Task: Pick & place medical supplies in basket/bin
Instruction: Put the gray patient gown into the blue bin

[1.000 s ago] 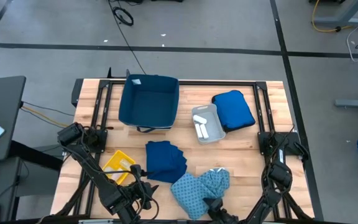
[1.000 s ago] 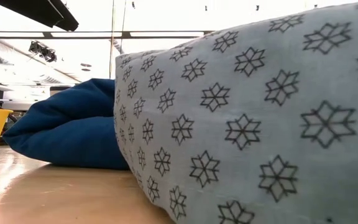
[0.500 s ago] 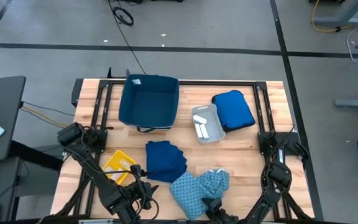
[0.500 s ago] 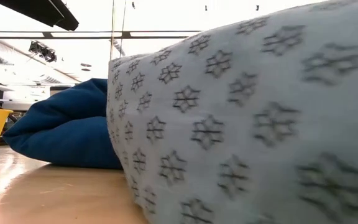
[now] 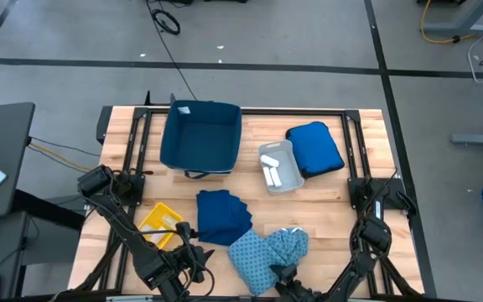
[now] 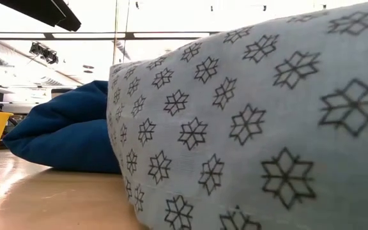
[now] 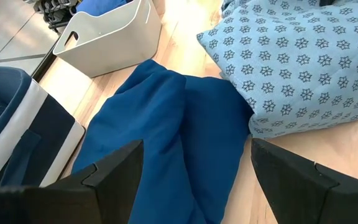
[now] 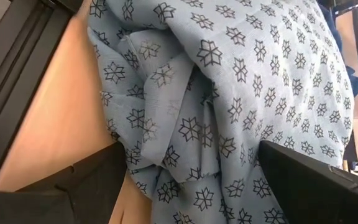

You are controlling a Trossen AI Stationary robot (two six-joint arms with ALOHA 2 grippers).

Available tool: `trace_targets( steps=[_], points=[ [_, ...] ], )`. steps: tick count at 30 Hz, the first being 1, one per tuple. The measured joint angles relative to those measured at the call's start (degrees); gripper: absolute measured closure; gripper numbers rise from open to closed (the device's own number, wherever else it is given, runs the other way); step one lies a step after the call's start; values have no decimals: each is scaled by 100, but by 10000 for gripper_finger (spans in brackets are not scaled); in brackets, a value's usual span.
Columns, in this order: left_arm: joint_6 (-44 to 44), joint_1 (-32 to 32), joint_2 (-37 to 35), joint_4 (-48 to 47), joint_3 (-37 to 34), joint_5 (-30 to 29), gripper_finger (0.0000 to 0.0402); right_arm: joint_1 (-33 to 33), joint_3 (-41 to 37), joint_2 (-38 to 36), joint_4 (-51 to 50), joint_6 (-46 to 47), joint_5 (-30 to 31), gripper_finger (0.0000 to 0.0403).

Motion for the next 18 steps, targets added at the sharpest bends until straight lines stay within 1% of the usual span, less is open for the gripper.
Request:
trace_targets(
  steps=[4,8,18],
  points=[
    [-2,0,0,0,0,0,104,-55,0,0,2,189,-19,30],
    [-4,-2,0,7,0,0,104,-68,0,2,12,238,74,30],
    [-2,-2,0,11,0,0,104,-83,0,4,59,349,51,30]
  ],
)
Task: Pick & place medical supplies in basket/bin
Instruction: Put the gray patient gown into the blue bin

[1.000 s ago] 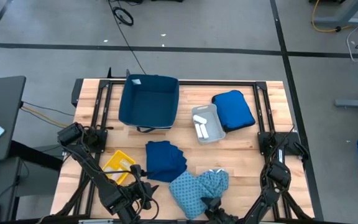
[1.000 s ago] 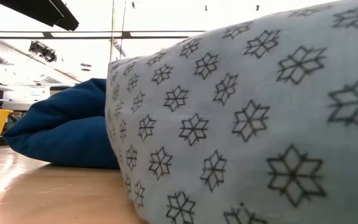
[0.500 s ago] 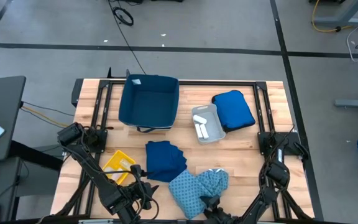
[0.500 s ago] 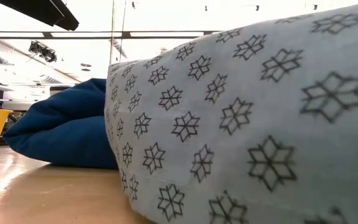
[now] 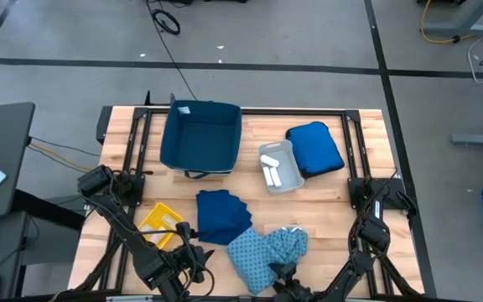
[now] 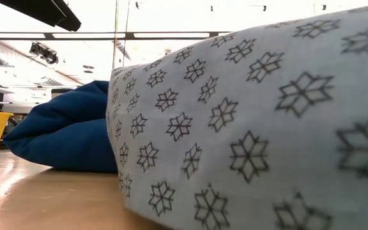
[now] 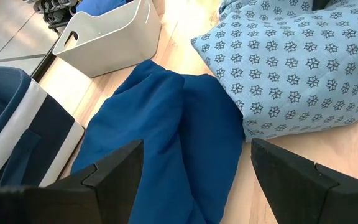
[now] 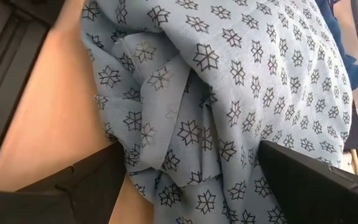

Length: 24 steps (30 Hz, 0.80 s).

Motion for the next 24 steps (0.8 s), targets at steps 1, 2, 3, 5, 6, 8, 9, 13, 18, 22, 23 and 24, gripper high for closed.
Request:
trace_targets(
  steps=[1,2,3,5,6,8,9,13,18,22,23,24],
  points=[
    [0,0,0,2,0,0,104,-2,-3,2,-15,123,-37,29],
    [0,0,0,2,0,0,104,-12,-4,2,-31,279,-115,30],
    [0,0,0,2,0,0,104,-39,-3,-4,-5,486,-232,30],
    [0,0,2,2,0,-2,104,-95,2,-15,-43,819,-474,30],
    [0,0,2,4,0,-2,104,-126,4,-20,-54,902,-603,30],
    [0,0,2,3,0,-2,104,-133,9,-21,-111,895,-680,30],
    [0,0,2,2,0,-2,104,-131,11,-18,-139,796,-596,30],
    [0,0,2,4,0,-24,104,-141,11,-7,-203,165,-133,30],
    [0,0,2,6,0,-44,104,-380,11,-5,-248,-129,16,31],
    [0,0,2,11,0,-44,104,-594,0,-4,-305,-328,71,50],
    [0,0,2,11,0,-44,104,-633,-2,-4,-308,-332,83,60],
    [0,0,2,11,0,-44,104,-666,-2,-4,-310,-336,94,72]
  ],
)
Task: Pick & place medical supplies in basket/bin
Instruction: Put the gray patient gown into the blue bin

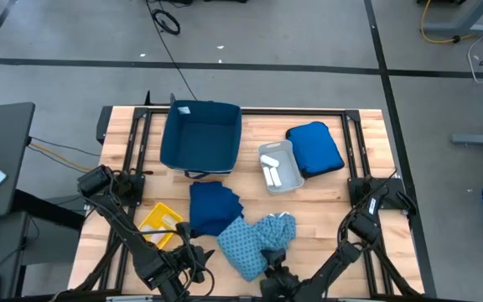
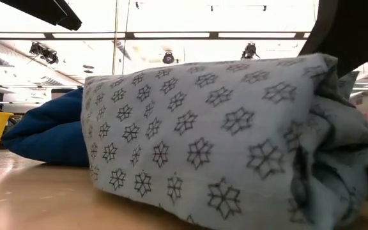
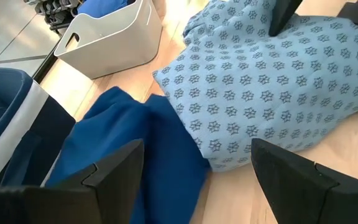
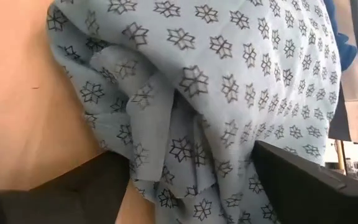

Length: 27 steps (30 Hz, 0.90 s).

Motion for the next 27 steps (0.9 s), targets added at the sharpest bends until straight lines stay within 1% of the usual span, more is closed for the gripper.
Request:
trace_targets(
  steps=[3,5,7,10,11,14,19,21,27],
  points=[
    [2,0,0,2,0,0,104,-74,0,0,5,-18,-6,125],
    [0,0,0,0,0,0,104,-132,0,-2,26,-50,-78,177],
    [2,0,0,0,0,0,104,-169,0,-4,39,-72,-169,241],
    [2,0,0,0,0,0,104,-177,0,-4,39,-61,-234,353],
    [2,0,0,0,0,0,104,-175,0,-4,41,-59,-222,362],
    [2,0,0,0,0,0,104,-121,-6,-4,-16,280,-7,362],
    [2,-5,0,0,0,0,104,117,-9,14,-137,664,716,362],
    [2,-7,0,0,0,0,104,185,17,9,-222,875,842,362],
    [3,-7,0,10,0,-3,104,342,449,-238,-862,1295,1393,362]
  ],
)
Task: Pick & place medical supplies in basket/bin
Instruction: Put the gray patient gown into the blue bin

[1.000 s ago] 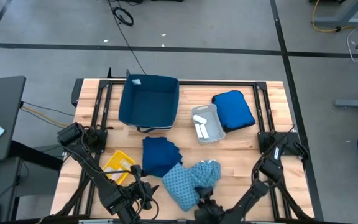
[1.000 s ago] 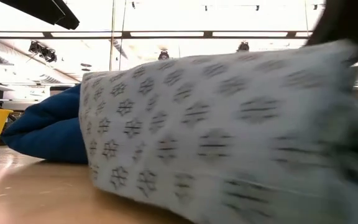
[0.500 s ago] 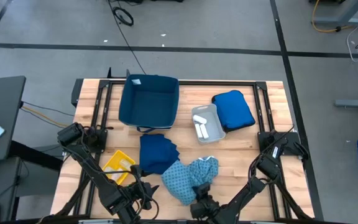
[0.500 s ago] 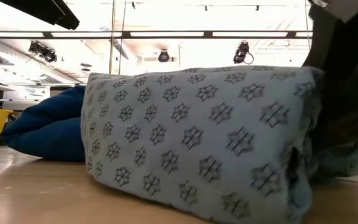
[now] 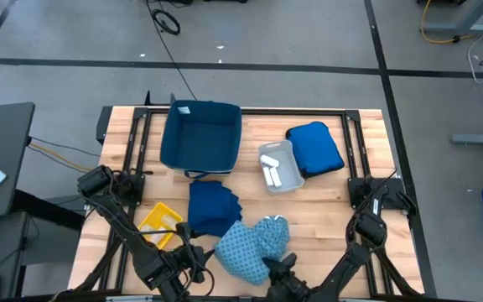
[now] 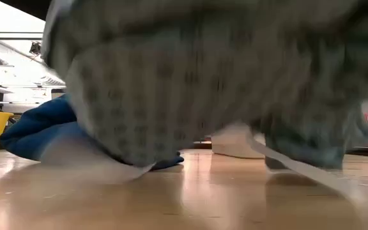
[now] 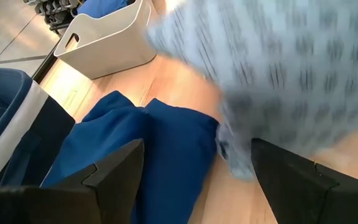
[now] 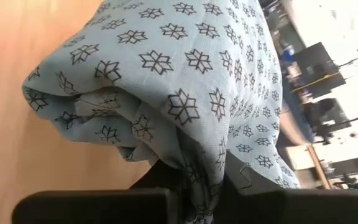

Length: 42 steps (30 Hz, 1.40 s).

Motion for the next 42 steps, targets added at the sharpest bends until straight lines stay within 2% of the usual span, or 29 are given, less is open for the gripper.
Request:
trace_targets(
  steps=[10,23,32,37,40,42],
  points=[
    [24,-173,0,105,0,-206,104,-56,807,-478,-1317,7,614,362],
    [-169,-559,0,138,0,-789,104,-688,1542,-1222,-1513,-1968,1562,362],
    [-211,-999,0,312,0,-834,104,-1701,1571,-1353,-1541,-2930,1557,362],
    [354,-1501,0,1113,0,-1616,104,-2291,1528,-1358,-1308,-3433,857,362],
    [746,-1720,0,1794,2,-2092,104,-2627,1527,-1358,-542,-4190,-91,362],
    [1052,-1782,0,2300,2,-2113,105,-2808,1524,-1358,259,-4817,-931,362]
  ],
)
